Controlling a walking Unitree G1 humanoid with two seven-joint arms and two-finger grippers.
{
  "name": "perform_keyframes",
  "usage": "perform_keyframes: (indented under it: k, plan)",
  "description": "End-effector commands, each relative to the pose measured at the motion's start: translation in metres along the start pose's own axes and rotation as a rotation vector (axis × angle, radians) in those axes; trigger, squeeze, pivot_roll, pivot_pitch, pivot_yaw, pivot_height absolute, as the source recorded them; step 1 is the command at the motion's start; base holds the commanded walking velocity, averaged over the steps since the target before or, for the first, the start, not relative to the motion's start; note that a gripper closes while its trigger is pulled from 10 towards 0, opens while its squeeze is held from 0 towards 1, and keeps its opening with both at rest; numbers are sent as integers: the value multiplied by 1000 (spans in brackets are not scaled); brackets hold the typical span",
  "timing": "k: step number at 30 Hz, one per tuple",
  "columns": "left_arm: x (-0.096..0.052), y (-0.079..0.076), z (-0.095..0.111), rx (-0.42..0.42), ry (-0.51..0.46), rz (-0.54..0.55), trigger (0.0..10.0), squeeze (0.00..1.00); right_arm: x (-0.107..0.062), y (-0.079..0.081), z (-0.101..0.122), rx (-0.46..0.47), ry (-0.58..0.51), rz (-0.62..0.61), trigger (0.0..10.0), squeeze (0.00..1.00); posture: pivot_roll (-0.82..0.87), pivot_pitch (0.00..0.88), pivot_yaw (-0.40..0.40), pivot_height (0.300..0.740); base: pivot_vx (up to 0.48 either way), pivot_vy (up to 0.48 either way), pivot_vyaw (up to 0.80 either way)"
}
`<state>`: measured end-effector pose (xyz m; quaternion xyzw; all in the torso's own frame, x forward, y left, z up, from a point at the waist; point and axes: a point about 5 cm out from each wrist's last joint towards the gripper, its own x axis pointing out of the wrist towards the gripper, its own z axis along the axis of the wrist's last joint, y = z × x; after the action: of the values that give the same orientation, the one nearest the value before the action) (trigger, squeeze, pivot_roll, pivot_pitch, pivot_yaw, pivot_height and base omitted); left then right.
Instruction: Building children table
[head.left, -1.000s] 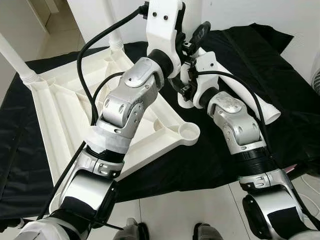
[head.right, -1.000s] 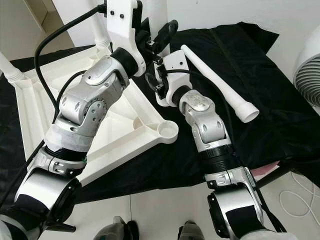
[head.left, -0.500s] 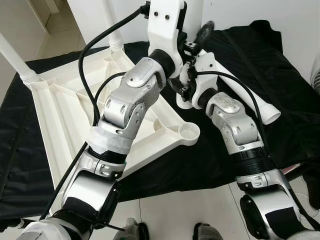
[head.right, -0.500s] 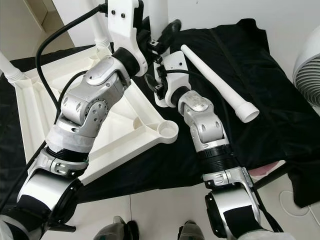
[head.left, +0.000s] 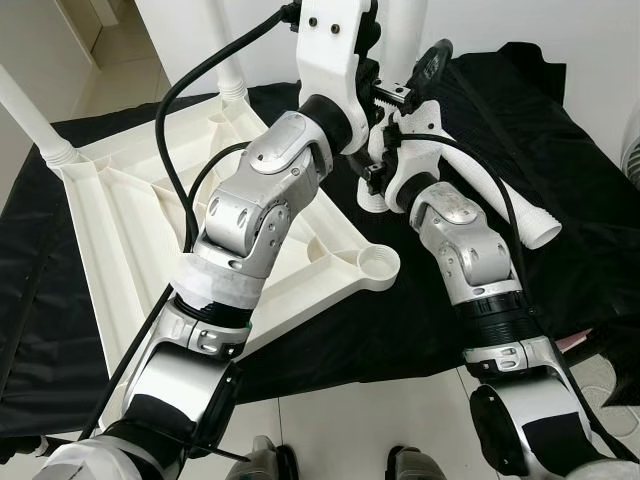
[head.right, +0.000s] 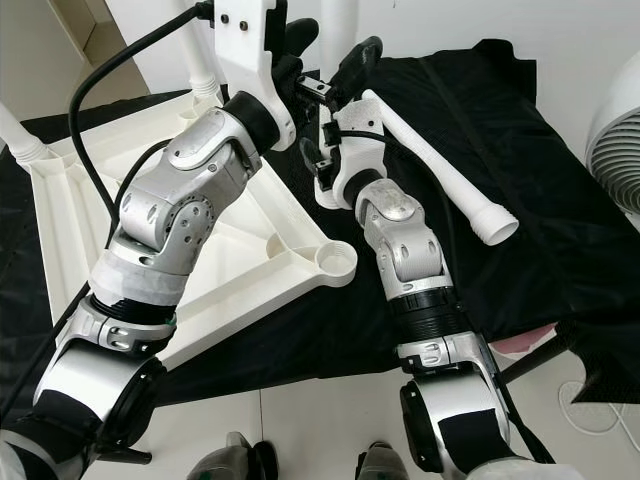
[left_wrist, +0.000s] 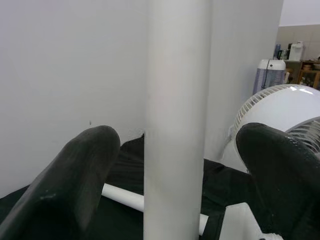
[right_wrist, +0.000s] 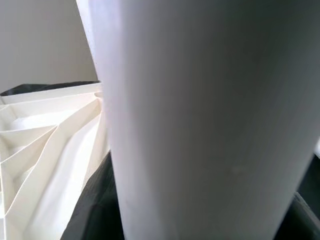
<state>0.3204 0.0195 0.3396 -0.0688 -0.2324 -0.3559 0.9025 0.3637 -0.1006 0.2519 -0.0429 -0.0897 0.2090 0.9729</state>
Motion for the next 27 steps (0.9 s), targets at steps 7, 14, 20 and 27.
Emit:
perform_keyframes:
  k: [7, 14, 20, 27]
  plan:
    - [-9, 21, -12, 21, 60, 82, 10000, 0, 1, -8, 9, 32, -33, -53, 10000, 0, -128, 177, 128, 740, 0, 0, 0]
    - [-15, 31, -18, 11, 95, 125, 10000, 0, 1, -14, 8, 39, -36, -96, 10000, 0, -119, 160, 124, 740, 0, 0, 0]
    - [-28, 40, -29, 29, 139, 183, 10000, 0, -1, -12, 5, 35, -44, -100, 10000, 0, -108, 157, 117, 740, 0, 0, 0]
    - [-50, 46, -48, 68, 203, 198, 10000, 0, -2, -12, 4, 9, -60, -104, 10000, 0, -102, 153, 101, 740, 0, 0, 0]
